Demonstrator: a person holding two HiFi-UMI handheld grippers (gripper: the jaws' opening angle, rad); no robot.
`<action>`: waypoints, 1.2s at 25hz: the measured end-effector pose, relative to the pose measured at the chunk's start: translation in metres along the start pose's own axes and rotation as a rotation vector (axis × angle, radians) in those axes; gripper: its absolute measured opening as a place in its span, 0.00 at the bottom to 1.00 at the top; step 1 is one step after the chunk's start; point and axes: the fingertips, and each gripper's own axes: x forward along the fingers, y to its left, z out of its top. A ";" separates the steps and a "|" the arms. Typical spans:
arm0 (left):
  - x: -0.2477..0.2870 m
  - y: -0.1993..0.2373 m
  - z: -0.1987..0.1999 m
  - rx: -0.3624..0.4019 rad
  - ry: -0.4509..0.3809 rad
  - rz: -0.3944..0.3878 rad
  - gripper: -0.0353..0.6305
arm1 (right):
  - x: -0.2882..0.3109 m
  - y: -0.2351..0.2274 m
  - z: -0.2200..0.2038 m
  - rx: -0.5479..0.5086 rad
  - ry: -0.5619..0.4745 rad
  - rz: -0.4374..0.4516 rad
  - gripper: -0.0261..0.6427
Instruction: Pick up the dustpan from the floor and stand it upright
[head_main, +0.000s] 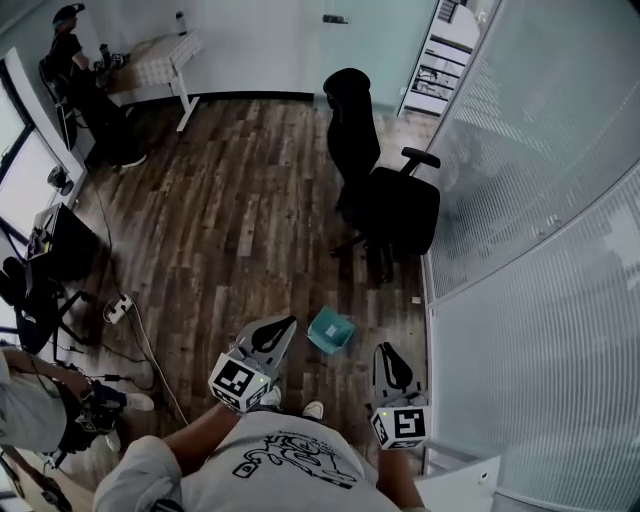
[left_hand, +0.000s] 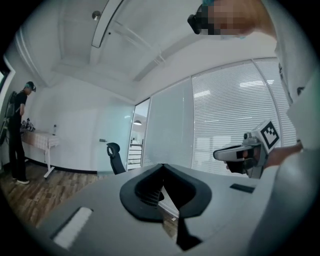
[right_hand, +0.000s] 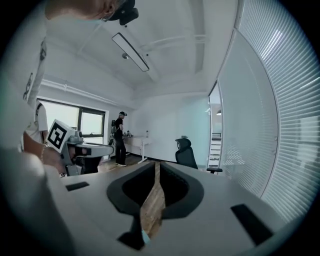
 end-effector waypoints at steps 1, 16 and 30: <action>-0.003 0.001 0.004 -0.001 -0.008 0.010 0.06 | -0.004 -0.001 0.006 0.006 -0.010 -0.007 0.08; -0.013 -0.013 0.036 0.023 -0.056 -0.028 0.06 | -0.016 0.004 0.035 -0.011 -0.051 -0.027 0.07; -0.012 -0.018 0.026 -0.002 -0.040 -0.047 0.06 | -0.017 0.007 0.035 -0.014 -0.053 -0.033 0.07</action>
